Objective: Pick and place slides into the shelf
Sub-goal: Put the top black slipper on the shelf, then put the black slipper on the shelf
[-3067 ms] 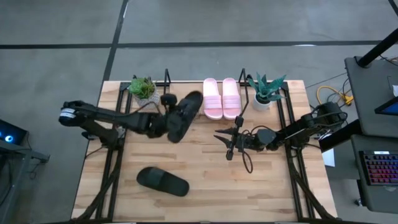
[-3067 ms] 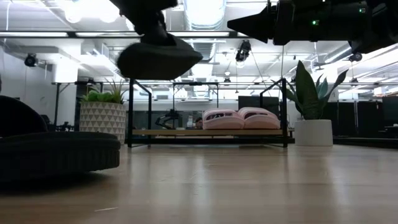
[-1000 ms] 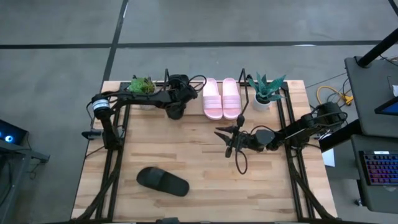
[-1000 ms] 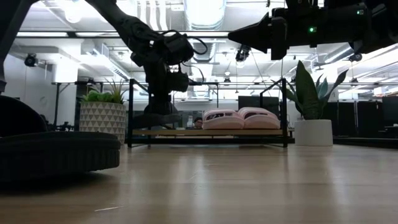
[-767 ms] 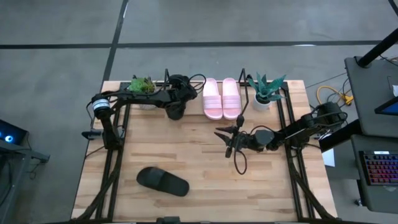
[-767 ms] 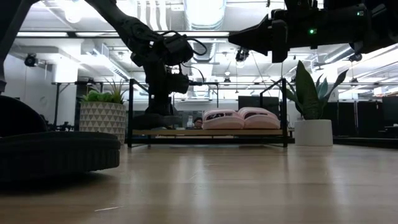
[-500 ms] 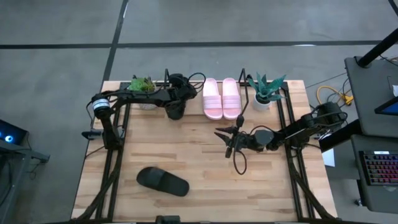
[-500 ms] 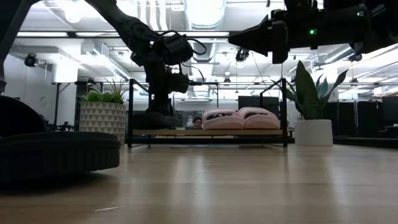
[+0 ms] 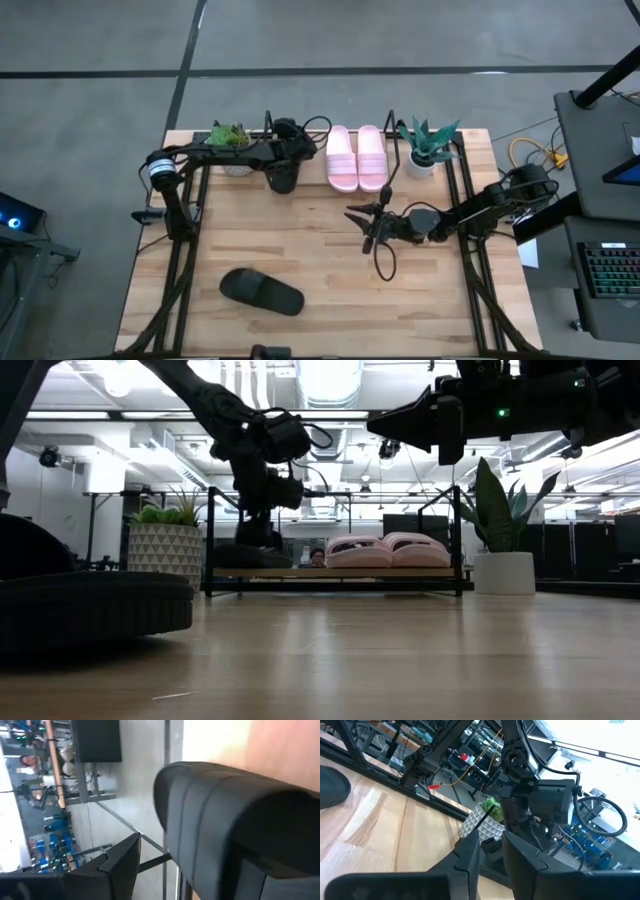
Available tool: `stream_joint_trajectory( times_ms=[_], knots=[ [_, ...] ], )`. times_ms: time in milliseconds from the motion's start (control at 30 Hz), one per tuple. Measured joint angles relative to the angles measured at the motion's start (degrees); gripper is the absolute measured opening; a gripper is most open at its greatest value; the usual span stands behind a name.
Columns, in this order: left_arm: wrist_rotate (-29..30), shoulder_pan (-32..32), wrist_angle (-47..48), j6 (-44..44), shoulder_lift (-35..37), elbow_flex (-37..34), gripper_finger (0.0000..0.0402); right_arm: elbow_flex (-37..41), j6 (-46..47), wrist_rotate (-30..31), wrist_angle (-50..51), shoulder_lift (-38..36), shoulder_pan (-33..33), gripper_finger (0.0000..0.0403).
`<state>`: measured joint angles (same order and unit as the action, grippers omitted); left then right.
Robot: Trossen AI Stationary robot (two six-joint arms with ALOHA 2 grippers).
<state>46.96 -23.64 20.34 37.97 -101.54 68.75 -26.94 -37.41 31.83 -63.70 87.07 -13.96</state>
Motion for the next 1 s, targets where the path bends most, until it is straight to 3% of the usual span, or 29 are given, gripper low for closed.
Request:
stream_joint_trajectory(
  times_ms=[133,367,633,867,1000],
  knots=[
    [-3.8,0.0,2.7,0.0,0.5,0.0,0.0223,0.0,-0.1,0.0,0.0,0.0,0.0,0.0069],
    [-4.5,0.8,3.9,0.0,2.5,0.0,0.0224,0.0,-0.1,0.0,0.1,0.0,0.0,0.0074],
    [-6.4,6.2,6.5,-5.7,9.5,0.0,0.0224,0.0,-0.6,1.5,0.4,0.0,0.0,0.0077],
    [-21.0,12.9,14.5,-22.2,17.6,-0.4,0.0224,0.0,-1.1,3.0,0.5,0.0,0.0,0.0068],
    [-26.1,17.0,16.9,-30.9,21.6,-0.7,0.0224,0.0,-3.2,3.0,0.3,0.0,0.0,0.0071]
  ],
)
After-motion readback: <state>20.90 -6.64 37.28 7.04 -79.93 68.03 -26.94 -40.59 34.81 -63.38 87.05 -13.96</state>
